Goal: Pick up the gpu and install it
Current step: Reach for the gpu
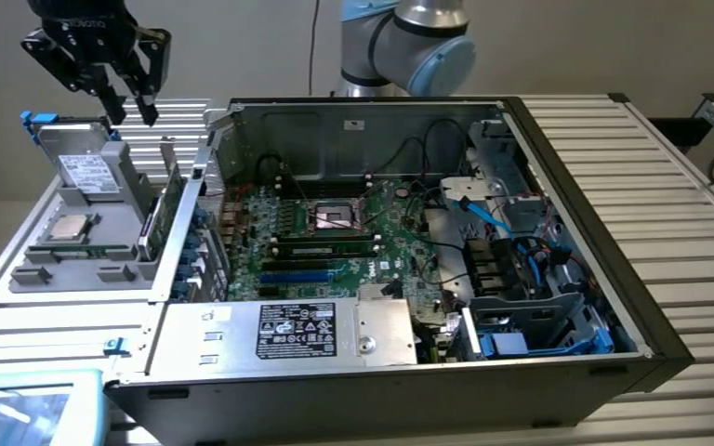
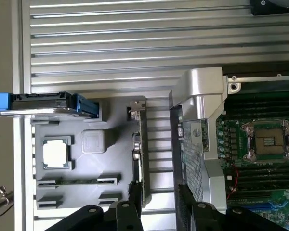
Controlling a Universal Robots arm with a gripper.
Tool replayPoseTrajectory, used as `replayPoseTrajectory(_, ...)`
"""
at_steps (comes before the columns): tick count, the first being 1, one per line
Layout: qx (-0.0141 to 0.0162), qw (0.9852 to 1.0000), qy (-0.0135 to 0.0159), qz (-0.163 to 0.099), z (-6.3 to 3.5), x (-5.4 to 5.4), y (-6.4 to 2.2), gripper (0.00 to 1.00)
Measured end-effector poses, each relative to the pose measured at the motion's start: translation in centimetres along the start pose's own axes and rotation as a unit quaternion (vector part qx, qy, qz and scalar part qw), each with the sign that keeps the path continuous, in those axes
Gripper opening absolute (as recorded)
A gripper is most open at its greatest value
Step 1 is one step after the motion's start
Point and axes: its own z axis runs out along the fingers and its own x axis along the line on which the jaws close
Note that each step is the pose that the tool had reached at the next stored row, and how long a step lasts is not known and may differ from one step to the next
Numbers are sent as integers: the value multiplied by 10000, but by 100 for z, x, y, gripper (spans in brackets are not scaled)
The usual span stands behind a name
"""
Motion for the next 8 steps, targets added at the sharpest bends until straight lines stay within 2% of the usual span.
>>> replayPoseTrajectory(2,1,10000,12,1,5,29,-1,44)
replayPoseTrajectory(8,0,10000,13,0,5,35,-1,44)
